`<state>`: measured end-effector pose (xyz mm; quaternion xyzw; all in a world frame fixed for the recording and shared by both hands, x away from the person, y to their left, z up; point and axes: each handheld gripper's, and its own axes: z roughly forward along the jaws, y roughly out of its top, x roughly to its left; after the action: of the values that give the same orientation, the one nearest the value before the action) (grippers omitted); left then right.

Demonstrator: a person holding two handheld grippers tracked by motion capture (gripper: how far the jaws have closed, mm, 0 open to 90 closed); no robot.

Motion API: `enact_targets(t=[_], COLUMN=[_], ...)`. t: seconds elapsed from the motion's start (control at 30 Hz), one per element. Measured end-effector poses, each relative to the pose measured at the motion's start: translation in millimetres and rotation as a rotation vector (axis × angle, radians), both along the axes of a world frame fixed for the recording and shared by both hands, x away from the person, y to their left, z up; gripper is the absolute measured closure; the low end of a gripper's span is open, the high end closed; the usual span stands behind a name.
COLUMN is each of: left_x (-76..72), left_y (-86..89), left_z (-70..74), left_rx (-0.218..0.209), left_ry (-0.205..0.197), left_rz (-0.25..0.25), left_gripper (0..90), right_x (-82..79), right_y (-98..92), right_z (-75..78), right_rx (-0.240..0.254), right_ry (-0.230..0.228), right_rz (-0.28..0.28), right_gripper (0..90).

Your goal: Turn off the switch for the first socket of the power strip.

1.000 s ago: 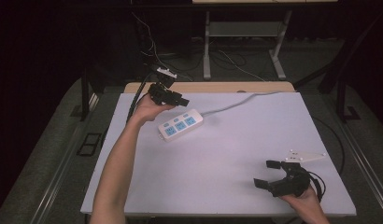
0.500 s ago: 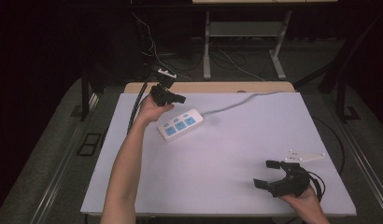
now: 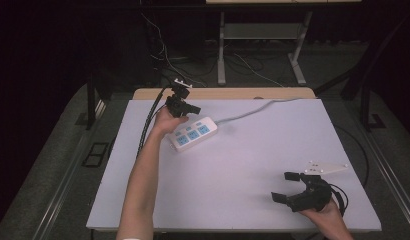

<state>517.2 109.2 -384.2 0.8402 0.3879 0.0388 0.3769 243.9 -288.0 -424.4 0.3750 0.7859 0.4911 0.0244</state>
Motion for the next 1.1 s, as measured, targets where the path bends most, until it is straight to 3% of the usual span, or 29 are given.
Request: enact_targets(t=[0.5,0.73,0.83,1.1], left_x=[-2.0,-6.6,-8.0,-10.9], left_y=[0.3,0.0,-0.9,-0.7], left_z=[-20.9,-26.4,-30.9,-34.5], left_rx=[0.028,0.033,0.052,0.019], left_ry=[0.036,0.034,0.041,0.008], left_rz=[-0.016,-0.029,-0.044,-0.025], left_gripper=[89.2,89.2,89.3,89.2], right_x=[-0.2,-0.2,-0.3,-0.4], right_y=[0.2,-0.3,-1.5,-1.3], right_z=[-0.2,-0.1,0.3,0.3], right_rx=[-0.007,-0.007,-0.005,-0.008], right_ry=[-0.001,-0.004,-0.005,-0.007], right_rz=[0.000,-0.007,-0.012,-0.011], right_gripper=[0.3,0.3,0.3,0.3])
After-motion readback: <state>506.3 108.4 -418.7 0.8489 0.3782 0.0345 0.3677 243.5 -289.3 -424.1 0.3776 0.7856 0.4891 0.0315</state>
